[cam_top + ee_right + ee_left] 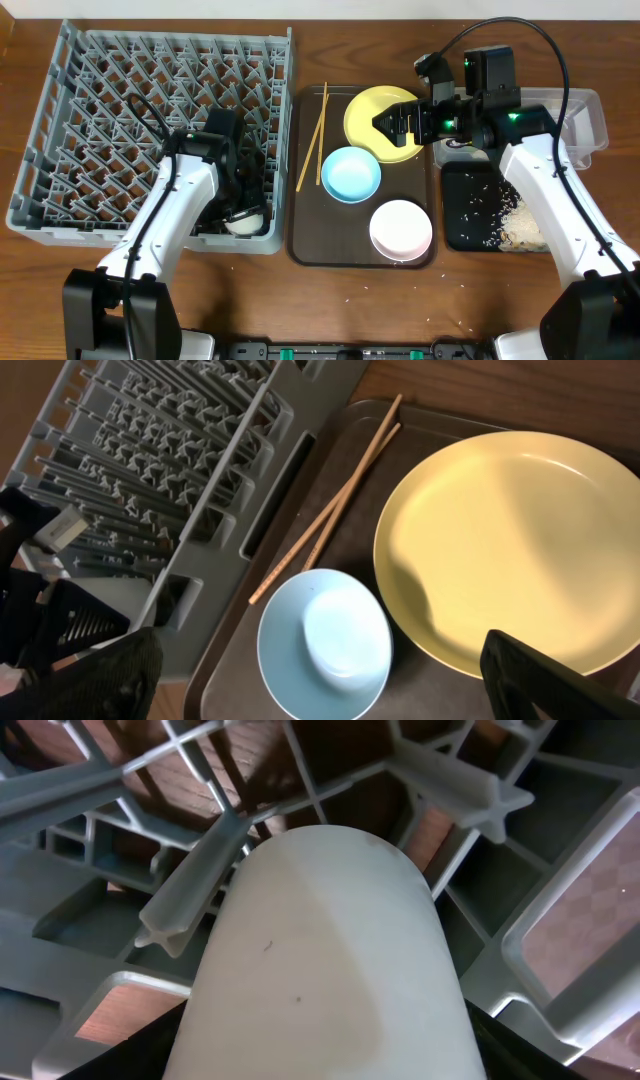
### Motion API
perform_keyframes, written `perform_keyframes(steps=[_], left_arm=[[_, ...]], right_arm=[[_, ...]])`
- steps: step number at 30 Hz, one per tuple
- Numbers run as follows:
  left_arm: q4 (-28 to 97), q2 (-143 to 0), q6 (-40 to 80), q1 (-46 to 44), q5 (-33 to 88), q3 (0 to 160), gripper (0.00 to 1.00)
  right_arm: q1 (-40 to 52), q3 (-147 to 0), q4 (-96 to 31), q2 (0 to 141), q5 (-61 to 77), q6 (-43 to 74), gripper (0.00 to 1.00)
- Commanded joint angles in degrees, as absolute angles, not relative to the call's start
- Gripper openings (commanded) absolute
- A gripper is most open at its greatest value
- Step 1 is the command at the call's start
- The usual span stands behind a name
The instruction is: Sort waste into correct bins and load items into the dishwasher
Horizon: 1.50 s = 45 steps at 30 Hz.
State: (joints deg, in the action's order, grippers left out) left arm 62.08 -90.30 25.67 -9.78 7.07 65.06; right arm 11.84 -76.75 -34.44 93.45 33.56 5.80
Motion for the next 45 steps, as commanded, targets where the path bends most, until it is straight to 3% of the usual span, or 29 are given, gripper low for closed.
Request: perform_keyframes(steps=[1,6,10,17,27,32,41,45], left_arm=[[61.6,-90.6,25.5,-9.8,6.0,65.3,0.72],[61.8,-90.5,23.7,-9.8,8.9,69.5,0.72],[64.1,-90.5,22.0,-9.8,11.0,72.0,0.86],[67.2,-90.5,22.1,-9.8,10.9,72.0,0.87],[69.5,-89.7,20.6,-9.6,11.6,87.7,0.86],[67.9,-88.7,20.6,-9.6,11.5,88.4,0.86],[66.1,-88.7,21.1,-9.6,11.1,88.4,0.86],[65.6,-88.7,21.1,-9.6,11.1,88.4,0.86]], right_arm=[[13.1,-76.7,-34.3,92.5,33.6,5.4,0.97],[16.2,-76.7,-35.2,92.6,26.6,10.0,0.93],[19.7,-76.7,-35.1,92.6,19.9,11.7,0.93],[20.8,-76.7,-35.2,92.6,18.4,13.0,0.92],[24.9,-76.7,-36.0,97.8,8.9,19.7,0.69],[25.6,-76.7,-38.6,104.6,6.9,24.1,0.43],[26.6,-76.7,-40.6,112.0,6.5,26.2,0.32],[26.7,-76.7,-40.6,112.4,6.5,26.8,0.18]])
